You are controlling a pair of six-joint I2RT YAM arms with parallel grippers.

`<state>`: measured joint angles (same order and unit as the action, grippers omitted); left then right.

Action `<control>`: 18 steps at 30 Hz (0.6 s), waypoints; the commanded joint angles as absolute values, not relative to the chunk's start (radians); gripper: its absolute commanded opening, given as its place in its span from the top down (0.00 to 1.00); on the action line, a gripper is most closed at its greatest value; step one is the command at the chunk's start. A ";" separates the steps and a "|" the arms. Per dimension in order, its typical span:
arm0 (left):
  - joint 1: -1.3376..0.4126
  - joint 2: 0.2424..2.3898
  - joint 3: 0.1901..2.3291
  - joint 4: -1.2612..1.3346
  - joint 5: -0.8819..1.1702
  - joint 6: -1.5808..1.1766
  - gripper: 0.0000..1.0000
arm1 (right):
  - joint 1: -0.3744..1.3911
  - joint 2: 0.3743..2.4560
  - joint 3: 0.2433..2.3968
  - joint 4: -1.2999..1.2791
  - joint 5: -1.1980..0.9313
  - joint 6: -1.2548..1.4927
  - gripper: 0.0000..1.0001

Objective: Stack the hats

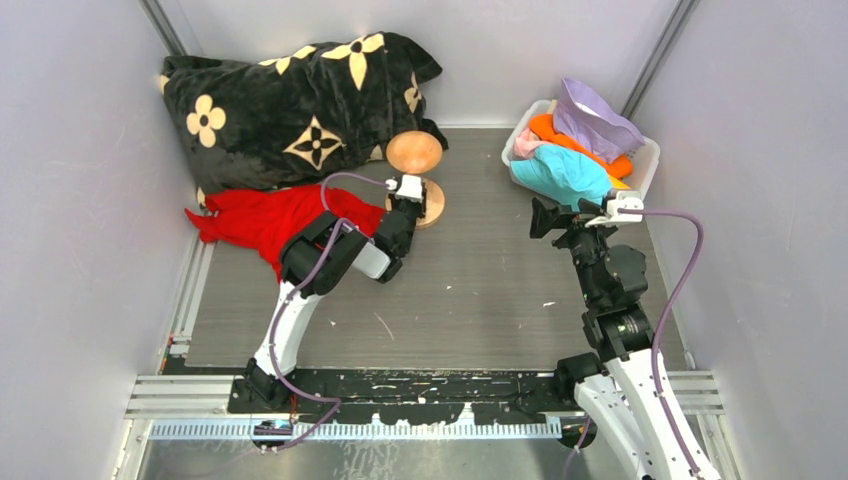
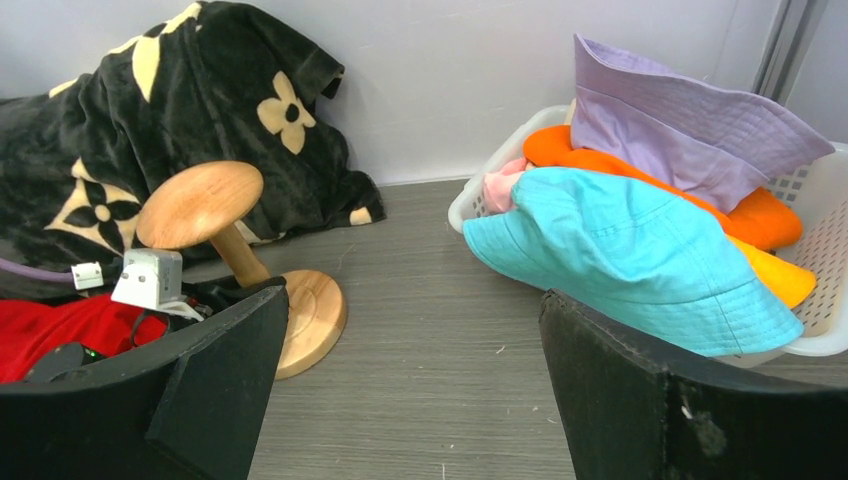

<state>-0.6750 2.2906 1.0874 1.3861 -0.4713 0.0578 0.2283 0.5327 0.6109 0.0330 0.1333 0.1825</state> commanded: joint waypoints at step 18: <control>-0.678 2.073 0.886 1.316 -0.541 -0.074 0.25 | 0.235 0.714 0.655 0.175 0.172 0.263 0.00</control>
<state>-0.6739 2.1700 0.9070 1.2865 -0.5045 -0.0498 0.2283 0.6769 0.6113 0.0986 0.1188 0.2195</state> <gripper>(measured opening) 0.748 0.998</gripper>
